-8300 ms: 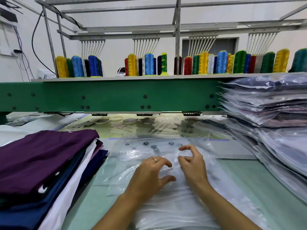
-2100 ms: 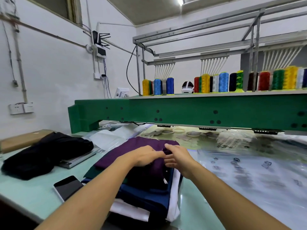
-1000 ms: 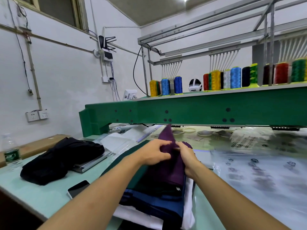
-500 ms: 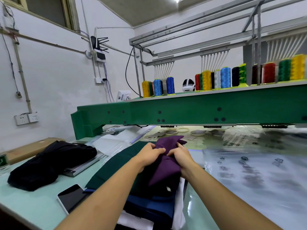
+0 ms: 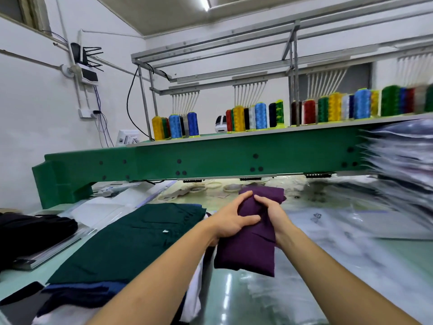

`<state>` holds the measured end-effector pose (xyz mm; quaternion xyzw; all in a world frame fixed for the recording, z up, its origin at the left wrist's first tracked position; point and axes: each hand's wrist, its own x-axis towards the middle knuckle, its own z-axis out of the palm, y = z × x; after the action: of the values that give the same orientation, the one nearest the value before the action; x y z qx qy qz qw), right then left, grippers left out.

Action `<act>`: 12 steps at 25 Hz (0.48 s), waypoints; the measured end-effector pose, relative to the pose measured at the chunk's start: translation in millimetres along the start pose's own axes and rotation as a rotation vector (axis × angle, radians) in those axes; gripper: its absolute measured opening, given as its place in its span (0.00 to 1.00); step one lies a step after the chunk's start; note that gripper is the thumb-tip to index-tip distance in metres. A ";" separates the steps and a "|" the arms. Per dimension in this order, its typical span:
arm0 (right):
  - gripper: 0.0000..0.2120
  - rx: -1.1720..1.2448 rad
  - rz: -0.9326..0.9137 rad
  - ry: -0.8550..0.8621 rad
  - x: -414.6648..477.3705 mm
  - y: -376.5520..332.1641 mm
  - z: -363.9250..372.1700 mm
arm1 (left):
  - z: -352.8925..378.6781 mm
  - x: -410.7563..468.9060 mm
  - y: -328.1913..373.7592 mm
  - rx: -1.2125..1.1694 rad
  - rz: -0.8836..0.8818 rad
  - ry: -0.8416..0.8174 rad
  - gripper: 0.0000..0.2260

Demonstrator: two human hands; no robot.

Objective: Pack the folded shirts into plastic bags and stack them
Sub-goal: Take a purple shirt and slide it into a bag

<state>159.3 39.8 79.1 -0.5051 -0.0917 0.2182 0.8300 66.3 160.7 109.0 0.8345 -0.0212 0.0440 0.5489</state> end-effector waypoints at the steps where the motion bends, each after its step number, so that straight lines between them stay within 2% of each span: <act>1: 0.12 -0.058 -0.019 0.060 0.5 -7.4 -16.2 | 12.7 4.0 0.7 0.031 0.013 -0.044 0.33; 4: 0.17 -0.274 -0.086 0.258 2.0 -29.2 -68.7 | 46.6 16.8 -1.5 0.018 -0.003 -0.094 0.33; 6: 0.17 -0.376 -0.125 0.339 -2.7 -42.7 -102.3 | 66.0 20.8 -4.7 0.060 -0.058 -0.081 0.27; 8: 0.15 -0.426 -0.157 0.344 -9.3 -54.0 -132.2 | 74.7 28.5 -19.3 0.411 -0.059 -0.068 0.24; 10: 0.11 -0.468 -0.179 0.336 -17.8 -65.5 -160.0 | 79.7 31.6 -37.0 0.749 -0.048 -0.142 0.25; 12: 0.11 -0.501 -0.186 0.319 -27.0 -77.5 -183.5 | 87.0 31.4 -50.0 0.858 -0.099 -0.238 0.25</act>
<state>224.6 -149.6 62.3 -0.7113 -0.0570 0.0301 0.6999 106.1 101.0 32.1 0.9859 -0.0241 -0.0740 0.1483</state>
